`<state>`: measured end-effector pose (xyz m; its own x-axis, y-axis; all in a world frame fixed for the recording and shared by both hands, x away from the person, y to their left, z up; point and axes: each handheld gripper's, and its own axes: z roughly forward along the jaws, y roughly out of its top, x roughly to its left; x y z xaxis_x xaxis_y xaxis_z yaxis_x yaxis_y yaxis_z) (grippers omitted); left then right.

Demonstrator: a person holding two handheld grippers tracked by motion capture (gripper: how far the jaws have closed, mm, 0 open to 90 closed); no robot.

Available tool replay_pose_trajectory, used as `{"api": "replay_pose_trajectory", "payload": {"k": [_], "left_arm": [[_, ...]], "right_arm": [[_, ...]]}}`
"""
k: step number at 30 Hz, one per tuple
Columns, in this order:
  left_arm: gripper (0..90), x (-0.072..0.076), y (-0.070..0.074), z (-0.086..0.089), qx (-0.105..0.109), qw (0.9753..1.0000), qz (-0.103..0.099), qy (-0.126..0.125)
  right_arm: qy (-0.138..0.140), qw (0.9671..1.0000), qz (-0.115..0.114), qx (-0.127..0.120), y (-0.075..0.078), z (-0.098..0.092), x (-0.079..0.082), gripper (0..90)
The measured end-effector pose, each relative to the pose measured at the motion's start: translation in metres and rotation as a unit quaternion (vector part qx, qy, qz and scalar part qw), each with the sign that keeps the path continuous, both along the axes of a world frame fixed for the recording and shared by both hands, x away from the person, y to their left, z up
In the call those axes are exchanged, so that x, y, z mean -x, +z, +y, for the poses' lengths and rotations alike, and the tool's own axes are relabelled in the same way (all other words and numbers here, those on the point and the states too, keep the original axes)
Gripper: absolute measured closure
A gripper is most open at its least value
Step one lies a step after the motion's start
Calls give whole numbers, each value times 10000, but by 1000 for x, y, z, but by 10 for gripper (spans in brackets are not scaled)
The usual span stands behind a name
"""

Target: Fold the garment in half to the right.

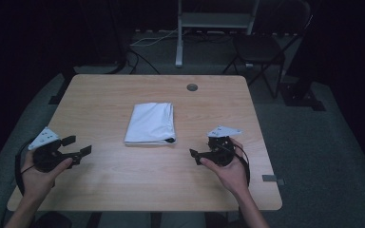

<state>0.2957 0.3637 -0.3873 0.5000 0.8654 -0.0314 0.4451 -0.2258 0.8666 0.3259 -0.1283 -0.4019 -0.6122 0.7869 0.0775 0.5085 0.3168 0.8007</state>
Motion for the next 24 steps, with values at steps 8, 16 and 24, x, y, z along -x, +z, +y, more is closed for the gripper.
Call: {"api": "replay_pose_trajectory", "payload": {"k": [8,16,24], "left_arm": [[212,4,-2,6,46,10000,-6,58],[212,9,-2,12,47,9999,-14,95],[212,12,-4,19,98,9998,-40,169]], "right_arm": [[-145,9999,-35,-59,2,-18,7,134],[-223,9997,-38,-70,0,-28,14,134],[-323,9994,-58,-97,-2,-40,22,134]]}}
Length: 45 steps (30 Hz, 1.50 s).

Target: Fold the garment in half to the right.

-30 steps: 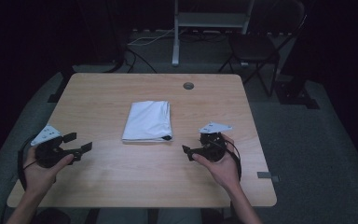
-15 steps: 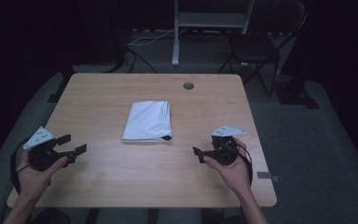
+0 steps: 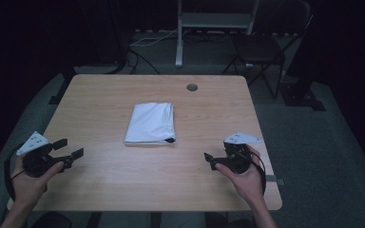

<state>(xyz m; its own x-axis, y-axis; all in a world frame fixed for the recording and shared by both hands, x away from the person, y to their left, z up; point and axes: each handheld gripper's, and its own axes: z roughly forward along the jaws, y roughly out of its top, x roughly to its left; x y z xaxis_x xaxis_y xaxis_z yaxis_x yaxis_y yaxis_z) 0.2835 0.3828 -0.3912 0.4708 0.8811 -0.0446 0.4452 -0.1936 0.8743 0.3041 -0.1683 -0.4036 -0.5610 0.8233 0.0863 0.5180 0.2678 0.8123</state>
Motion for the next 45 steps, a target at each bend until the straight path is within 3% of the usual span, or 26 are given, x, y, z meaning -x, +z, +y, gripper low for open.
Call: {"api": "replay_pose_trajectory", "payload": {"k": [22,45], "left_arm": [[212,0,-20,23,10,9995,193,244],[212,-12,-34,26,9,9988,323,375]], "right_arm": [[-357,9993,69,21,-13,-30,9,134],[-716,9974,116,-27,-26,-48,6,134]]}}
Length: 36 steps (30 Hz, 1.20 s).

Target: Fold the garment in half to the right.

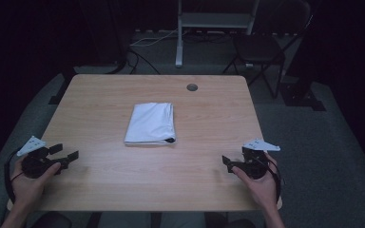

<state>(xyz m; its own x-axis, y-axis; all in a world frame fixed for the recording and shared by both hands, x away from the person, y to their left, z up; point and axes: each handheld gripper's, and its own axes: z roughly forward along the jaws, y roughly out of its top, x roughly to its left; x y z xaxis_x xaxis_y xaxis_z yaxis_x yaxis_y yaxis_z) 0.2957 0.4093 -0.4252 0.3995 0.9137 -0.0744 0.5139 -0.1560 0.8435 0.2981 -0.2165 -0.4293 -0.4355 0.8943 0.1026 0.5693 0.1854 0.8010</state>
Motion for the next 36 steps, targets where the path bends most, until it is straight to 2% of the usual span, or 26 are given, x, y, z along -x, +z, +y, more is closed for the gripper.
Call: {"api": "replay_pose_trajectory", "payload": {"k": [9,36], "left_arm": [[212,-2,-3,-1,54,10000,-1,30],[212,-4,-13,-4,25,10000,31,43]], "right_arm": [[-121,9999,-18,-45,-4,-5,-1,134],[-312,9995,-53,-81,-14,-9,-4,134]]}}
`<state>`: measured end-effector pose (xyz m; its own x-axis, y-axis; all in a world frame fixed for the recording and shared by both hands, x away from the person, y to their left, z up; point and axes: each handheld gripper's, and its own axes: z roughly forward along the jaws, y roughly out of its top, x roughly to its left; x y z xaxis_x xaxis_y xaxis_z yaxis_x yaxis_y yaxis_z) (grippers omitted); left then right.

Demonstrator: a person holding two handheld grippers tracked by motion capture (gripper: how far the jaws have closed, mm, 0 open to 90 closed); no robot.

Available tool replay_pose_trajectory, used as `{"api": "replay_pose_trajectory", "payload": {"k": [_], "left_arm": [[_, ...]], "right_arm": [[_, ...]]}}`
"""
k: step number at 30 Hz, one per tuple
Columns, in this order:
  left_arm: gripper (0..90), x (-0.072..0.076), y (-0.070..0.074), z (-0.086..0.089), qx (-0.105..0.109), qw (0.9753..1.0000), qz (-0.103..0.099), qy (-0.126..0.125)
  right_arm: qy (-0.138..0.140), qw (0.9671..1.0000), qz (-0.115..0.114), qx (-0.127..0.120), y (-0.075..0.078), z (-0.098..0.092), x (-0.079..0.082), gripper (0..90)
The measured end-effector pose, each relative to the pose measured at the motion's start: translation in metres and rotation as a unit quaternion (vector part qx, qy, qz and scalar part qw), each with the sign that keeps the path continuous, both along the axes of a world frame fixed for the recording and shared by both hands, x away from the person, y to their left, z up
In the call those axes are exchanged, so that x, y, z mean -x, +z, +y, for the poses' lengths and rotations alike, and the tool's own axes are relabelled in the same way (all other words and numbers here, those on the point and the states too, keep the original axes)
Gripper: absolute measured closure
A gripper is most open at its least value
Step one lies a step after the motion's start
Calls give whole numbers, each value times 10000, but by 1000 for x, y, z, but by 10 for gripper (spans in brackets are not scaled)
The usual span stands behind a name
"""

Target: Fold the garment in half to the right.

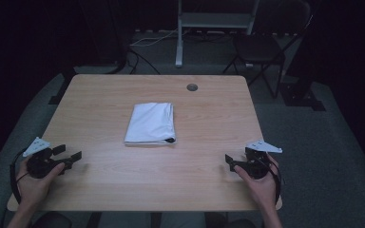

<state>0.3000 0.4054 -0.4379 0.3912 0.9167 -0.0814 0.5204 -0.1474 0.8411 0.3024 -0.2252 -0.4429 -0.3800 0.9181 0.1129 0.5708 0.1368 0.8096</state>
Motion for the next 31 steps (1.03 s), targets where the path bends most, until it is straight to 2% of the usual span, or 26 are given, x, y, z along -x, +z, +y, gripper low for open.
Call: {"api": "replay_pose_trajectory", "payload": {"k": [8,14,31], "left_arm": [[211,1,0,0,26,10000,-43,25],[212,2,0,0,-47,10000,-70,20],[212,2,0,1,22,10000,-75,9]], "right_arm": [[2,10000,-1,-1,-1,0,-2,134],[-31,10000,43,-36,-1,-1,-3,134],[-35,9999,92,-60,-1,-1,-4,133]]}}
